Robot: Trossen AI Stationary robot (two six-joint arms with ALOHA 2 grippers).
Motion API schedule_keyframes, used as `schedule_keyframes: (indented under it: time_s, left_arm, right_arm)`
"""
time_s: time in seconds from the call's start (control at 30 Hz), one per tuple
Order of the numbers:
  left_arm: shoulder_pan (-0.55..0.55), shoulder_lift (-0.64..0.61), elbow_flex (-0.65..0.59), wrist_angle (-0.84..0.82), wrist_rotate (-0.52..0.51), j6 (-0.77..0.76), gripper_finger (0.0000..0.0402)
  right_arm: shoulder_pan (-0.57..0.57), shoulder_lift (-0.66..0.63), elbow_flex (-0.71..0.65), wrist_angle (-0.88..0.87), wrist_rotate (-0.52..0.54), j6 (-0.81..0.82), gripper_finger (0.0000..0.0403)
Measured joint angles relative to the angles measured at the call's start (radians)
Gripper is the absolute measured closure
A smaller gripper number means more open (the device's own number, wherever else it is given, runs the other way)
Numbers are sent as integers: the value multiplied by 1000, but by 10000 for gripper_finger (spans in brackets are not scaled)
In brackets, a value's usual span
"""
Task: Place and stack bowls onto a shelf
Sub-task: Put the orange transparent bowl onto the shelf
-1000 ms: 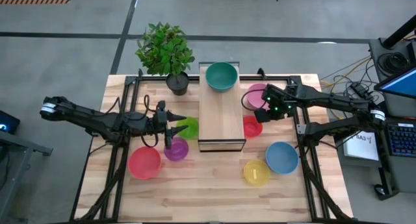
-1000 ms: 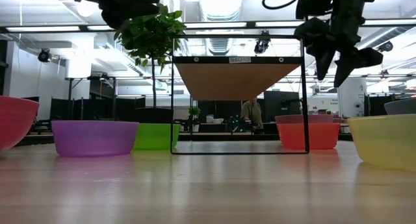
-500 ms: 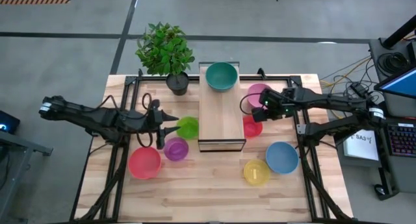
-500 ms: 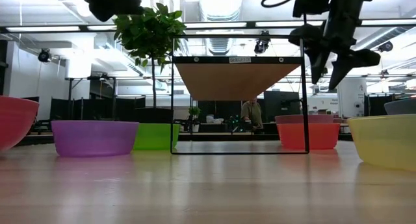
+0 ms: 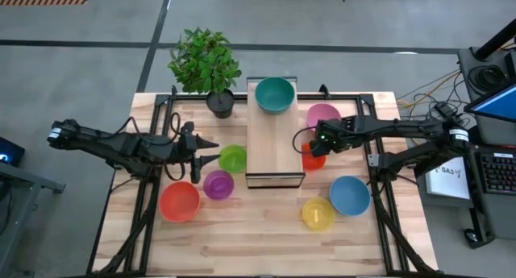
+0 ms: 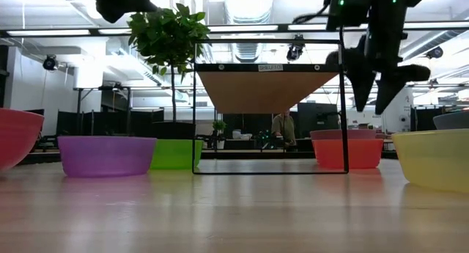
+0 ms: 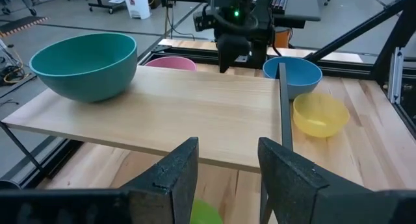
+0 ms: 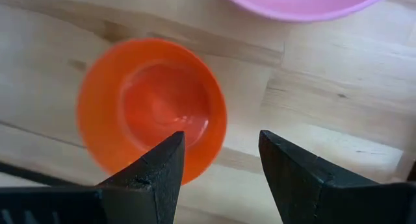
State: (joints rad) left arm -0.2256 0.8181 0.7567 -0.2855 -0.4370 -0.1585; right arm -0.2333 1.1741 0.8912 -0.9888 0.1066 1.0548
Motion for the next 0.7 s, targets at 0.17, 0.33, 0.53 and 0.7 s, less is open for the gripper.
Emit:
schedule_keyframes:
  time_s: [0.17,0.33,0.53,0.7]
  left_arm:
    - [0,1,0,0,0,0,258]
    - [0,2,0,1,0,0,257]
    - [0,5,0,1,0,0,257]
    - [0,5,0,4,0,0,258]
  right_arm:
    - [0,39,-50,50,1,-22,216]
    - [0,43,-105,154,1,-32,216]
    - [-1,54,-150,193,44,-34,216]
    - [-1,53,-197,279,53,-34,227]
